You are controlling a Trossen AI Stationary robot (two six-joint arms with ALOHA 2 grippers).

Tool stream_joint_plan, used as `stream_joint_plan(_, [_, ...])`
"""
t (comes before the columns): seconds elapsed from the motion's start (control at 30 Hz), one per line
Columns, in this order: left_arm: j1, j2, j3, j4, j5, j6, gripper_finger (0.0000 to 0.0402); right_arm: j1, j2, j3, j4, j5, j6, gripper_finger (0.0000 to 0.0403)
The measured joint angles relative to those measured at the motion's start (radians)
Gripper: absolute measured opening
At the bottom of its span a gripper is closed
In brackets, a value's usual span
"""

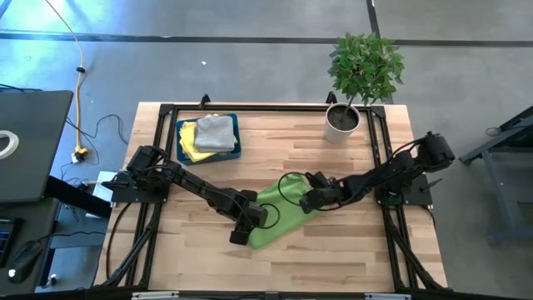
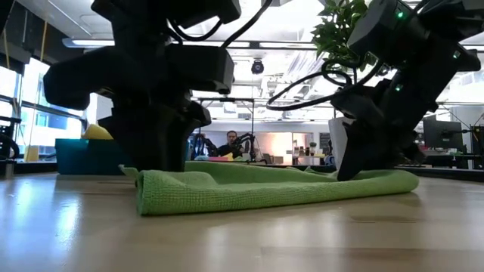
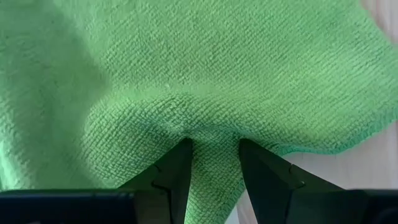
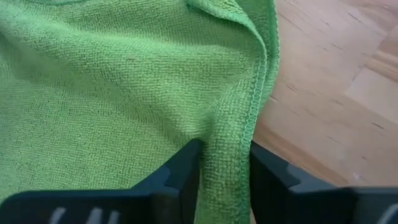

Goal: Fold microfiber towels
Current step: Fold the green microfiber cloth

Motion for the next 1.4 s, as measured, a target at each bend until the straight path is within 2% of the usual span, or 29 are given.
stream_joint_plan(0.27, [0.0,0.002,0.004,0.014,-0.003,0.006,0.0129,0.001,0.034,0.0,0.055,0.021,0.01,0.0057])
stream_joint_plan(0.43, [0.0,0.004,0.011,0.013,-0.003,0.006,0.0129,0.002,0.037,0.0,0.055,0.044,0.024,0.0009])
stream_joint_plan(0.67, [-0.009,-0.018,0.013,-0.023,0.008,-0.013,0.0129,0.002,0.033,0.0,0.043,0.054,0.03,0.0002])
stream_joint_plan(0.87, [-0.041,-0.093,0.011,-0.09,0.005,-0.021,0.0129,0.0,-0.028,-0.001,-0.023,0.039,0.019,0.0001])
stream_joint_plan(1.07, [-0.081,-0.17,0.013,-0.118,0.003,-0.04,0.0129,0.001,-0.076,0.118,-0.383,0.045,0.042,0.0])
stream_joint_plan(1.2, [-0.109,-0.213,0.015,-0.131,0.0,-0.063,0.0129,0.001,-0.072,0.263,-0.636,0.052,0.031,0.0])
stream_joint_plan(1.4, [-0.154,-0.271,0.01,-0.214,-0.003,-0.116,0.0129,0.001,-0.057,0.464,-0.914,0.078,0.019,0.0])
